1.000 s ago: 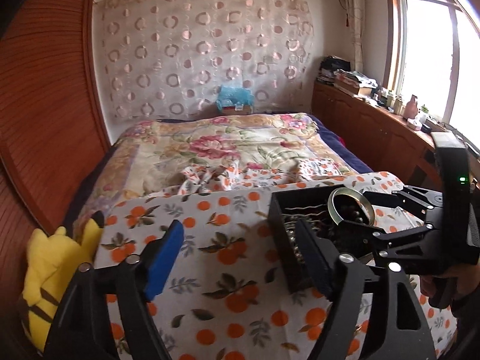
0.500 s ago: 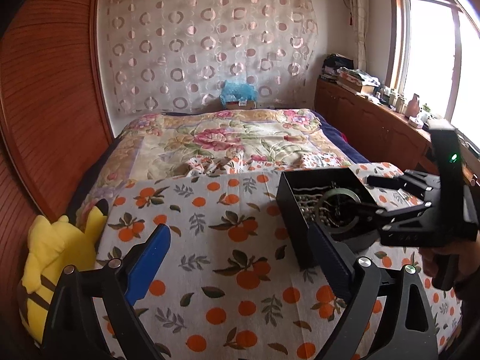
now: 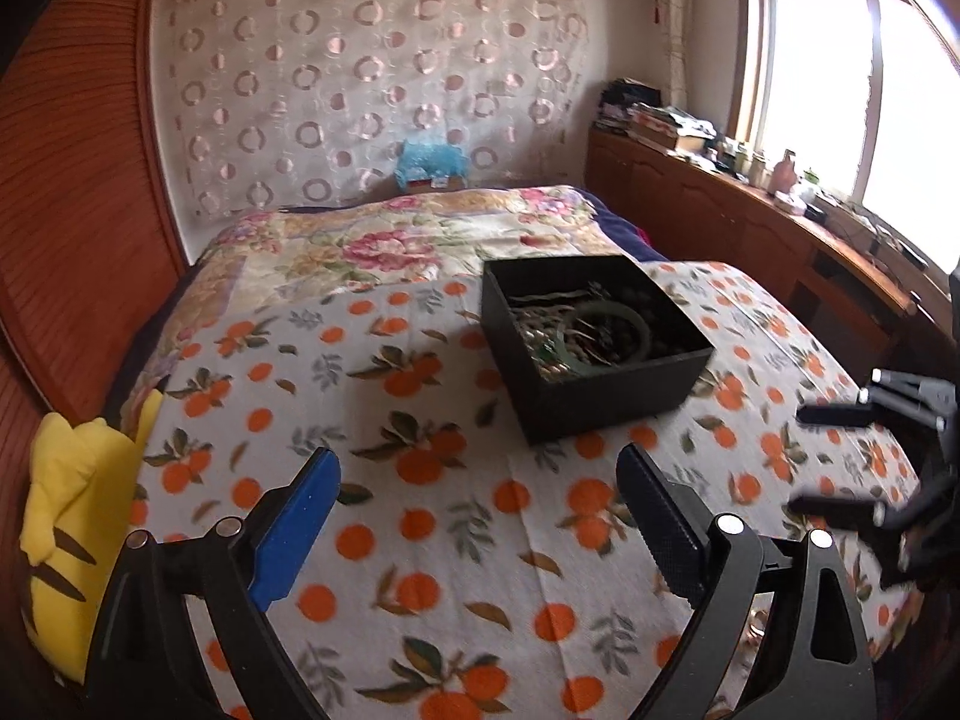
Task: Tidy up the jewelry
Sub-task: 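Withdraw both grippers and move the right gripper to the gold ring, then grasp the gold ring with the right gripper while the left grasps a gold earring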
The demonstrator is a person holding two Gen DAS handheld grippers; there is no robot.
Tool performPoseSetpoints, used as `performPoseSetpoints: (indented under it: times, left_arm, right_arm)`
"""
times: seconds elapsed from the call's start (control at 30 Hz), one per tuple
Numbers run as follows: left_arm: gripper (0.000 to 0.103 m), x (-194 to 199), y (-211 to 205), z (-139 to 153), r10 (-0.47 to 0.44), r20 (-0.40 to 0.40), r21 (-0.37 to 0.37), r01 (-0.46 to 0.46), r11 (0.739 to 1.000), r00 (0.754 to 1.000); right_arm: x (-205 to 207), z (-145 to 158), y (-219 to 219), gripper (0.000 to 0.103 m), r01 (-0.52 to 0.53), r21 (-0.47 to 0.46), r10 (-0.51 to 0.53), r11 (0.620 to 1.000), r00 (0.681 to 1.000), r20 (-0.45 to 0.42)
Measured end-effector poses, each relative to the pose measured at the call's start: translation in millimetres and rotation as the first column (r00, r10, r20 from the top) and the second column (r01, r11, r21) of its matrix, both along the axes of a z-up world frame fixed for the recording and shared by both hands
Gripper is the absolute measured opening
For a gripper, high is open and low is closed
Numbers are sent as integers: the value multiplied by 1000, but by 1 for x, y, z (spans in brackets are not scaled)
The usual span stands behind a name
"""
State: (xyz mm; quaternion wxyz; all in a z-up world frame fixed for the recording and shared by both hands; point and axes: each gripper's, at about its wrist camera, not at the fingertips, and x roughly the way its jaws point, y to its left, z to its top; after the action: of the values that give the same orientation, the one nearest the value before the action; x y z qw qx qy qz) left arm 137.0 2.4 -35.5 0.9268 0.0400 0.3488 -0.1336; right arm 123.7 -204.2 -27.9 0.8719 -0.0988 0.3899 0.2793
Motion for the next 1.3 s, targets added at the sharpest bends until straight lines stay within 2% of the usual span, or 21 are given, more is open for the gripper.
performPoseSetpoints:
  times: [0.13, 0.33, 0.4, 0.5, 0.53, 0.67, 0.83, 1.13, 1.3]
  left_arm:
    - [90, -5, -10, -6, -32, -16, 3, 32, 999, 999]
    - [89, -8, -25, -19, -70, -54, 4, 70, 998, 996]
    - [81, -8, -29, -25, -84, -71, 3, 84, 996, 994]
    - [76, -8, -33, -31, -93, -90, 3, 94, 996, 992]
    - [75, -8, -35, -33, -97, -96, 1, 98, 995, 991]
    - [75, -9, -41, -38, -108, -108, 6, 109, 994, 988]
    - [74, -10, -51, -39, -127, -115, 8, 129, 992, 985]
    - [52, -9, -82, -51, -204, -153, -3, 206, 979, 967]
    - [34, -10, -93, -60, -231, -176, 0, 234, 972, 957]
  right_arm:
    - [-25, -21, 9, 58, -43, 2, 43, 999, 997, -67]
    - [-45, -38, 26, 53, -98, -3, 97, 995, 989, -109]
    - [-47, -43, 28, 49, -100, -14, 97, 995, 988, -123]
    - [-46, -42, 27, 46, -100, -18, 98, 995, 989, -115]
    - [-46, -41, 28, 40, -99, -24, 95, 995, 989, -112]
    - [-52, -41, 33, 29, -117, -92, 111, 989, 992, -68]
    - [-50, -39, 21, 28, -90, -77, 86, 993, 994, -61]
    - [-32, -26, -12, 28, 13, -60, -14, 998, 1000, -19]
    - [-21, -20, -28, 28, 55, -52, -55, 997, 998, -3]
